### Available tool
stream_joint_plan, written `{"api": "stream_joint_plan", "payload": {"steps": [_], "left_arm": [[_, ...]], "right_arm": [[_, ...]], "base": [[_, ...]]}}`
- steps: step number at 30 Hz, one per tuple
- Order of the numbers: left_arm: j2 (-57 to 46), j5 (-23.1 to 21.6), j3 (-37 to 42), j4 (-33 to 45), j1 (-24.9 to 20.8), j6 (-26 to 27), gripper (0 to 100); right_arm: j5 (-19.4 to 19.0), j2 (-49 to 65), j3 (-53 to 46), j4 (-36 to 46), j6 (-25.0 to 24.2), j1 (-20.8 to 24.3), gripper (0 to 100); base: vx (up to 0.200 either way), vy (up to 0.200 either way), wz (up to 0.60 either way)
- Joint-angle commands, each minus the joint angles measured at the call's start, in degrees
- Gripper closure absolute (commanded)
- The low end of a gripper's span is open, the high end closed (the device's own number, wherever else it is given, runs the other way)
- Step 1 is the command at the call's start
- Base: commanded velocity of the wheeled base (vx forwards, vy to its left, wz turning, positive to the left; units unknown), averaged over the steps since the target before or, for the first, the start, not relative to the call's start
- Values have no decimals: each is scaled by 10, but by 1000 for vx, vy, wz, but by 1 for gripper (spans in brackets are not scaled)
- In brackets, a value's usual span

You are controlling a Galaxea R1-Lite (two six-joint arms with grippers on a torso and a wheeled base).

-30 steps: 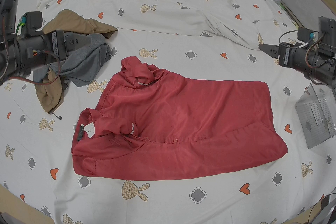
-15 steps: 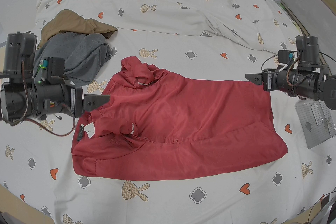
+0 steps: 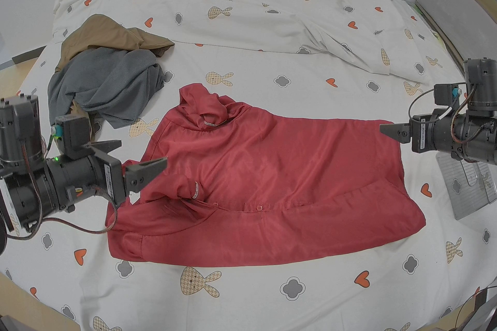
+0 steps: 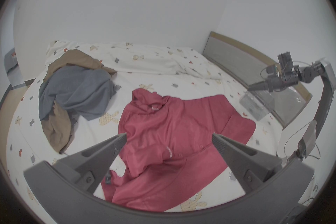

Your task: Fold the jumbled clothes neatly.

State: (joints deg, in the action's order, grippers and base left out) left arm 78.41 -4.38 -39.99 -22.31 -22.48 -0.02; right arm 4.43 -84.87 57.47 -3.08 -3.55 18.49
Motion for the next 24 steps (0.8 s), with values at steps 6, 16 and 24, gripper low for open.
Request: {"api": "stream_joint_plan", "payload": {"steps": [6, 16, 24], "left_arm": [[34, 91, 9, 208, -6, 25, 0], [88, 194, 125, 92, -132, 209, 0], [132, 296, 141, 90, -181, 258, 0]], "right_arm": [[4, -33, -74, 129, -94, 52, 0], [299, -85, -227, -16, 117, 195, 0], [313, -162, -244, -56, 127, 226, 0]], "base": [[0, 0, 0], [0, 0, 0], [0, 0, 0]]}}
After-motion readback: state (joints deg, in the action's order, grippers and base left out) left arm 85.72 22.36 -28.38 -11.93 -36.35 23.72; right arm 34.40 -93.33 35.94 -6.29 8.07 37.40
